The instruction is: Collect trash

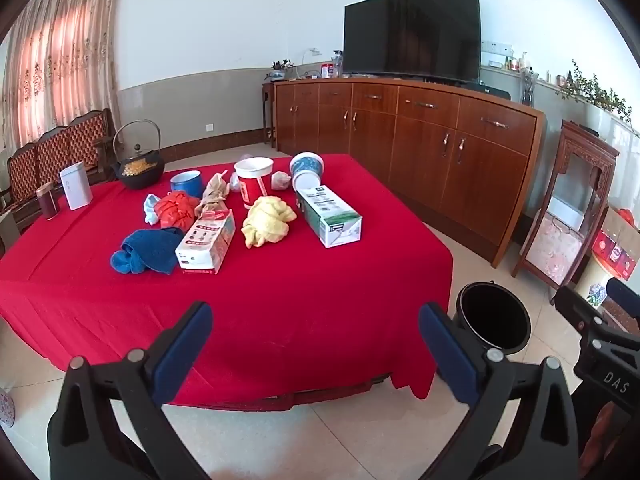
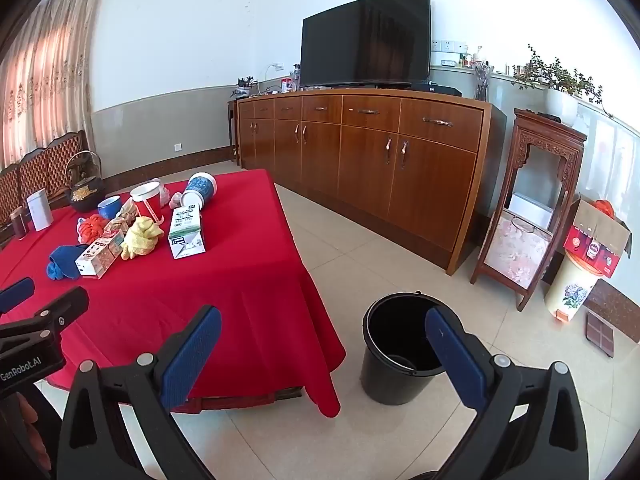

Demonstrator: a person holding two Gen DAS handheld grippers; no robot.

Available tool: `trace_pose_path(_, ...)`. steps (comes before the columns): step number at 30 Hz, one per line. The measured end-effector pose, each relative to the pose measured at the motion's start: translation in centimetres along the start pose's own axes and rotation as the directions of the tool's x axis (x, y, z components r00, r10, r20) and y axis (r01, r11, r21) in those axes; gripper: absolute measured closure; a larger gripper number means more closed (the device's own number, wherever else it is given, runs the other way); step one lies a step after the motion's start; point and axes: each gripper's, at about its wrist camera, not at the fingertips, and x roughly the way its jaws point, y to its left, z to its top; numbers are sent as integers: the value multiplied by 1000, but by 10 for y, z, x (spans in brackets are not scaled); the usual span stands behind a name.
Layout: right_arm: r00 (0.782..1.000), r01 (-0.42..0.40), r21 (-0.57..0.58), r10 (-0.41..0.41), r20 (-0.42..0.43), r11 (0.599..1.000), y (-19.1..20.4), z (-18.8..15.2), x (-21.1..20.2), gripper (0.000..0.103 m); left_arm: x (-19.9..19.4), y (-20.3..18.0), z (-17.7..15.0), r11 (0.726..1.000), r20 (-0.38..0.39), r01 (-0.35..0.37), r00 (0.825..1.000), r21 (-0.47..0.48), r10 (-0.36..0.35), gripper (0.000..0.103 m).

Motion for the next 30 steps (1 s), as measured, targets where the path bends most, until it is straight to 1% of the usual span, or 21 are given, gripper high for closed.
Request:
trace_pose_path(7, 1000, -6, 3, 7, -7, 1000, -1, 1, 1, 0, -5, 7, -1, 1000, 14, 25, 1000, -14, -25, 0)
trace_pose_path(8, 1000, -6, 1, 6, -8, 1000, 0, 2, 1, 0, 0, 8, 1, 1000, -5, -17, 1000, -2, 17, 0)
trace_pose_path(30, 1000, -13, -3, 13, -11, 1000, 4, -1, 2, 0, 0, 7, 1, 1000, -5, -23, 1000, -3, 23, 0)
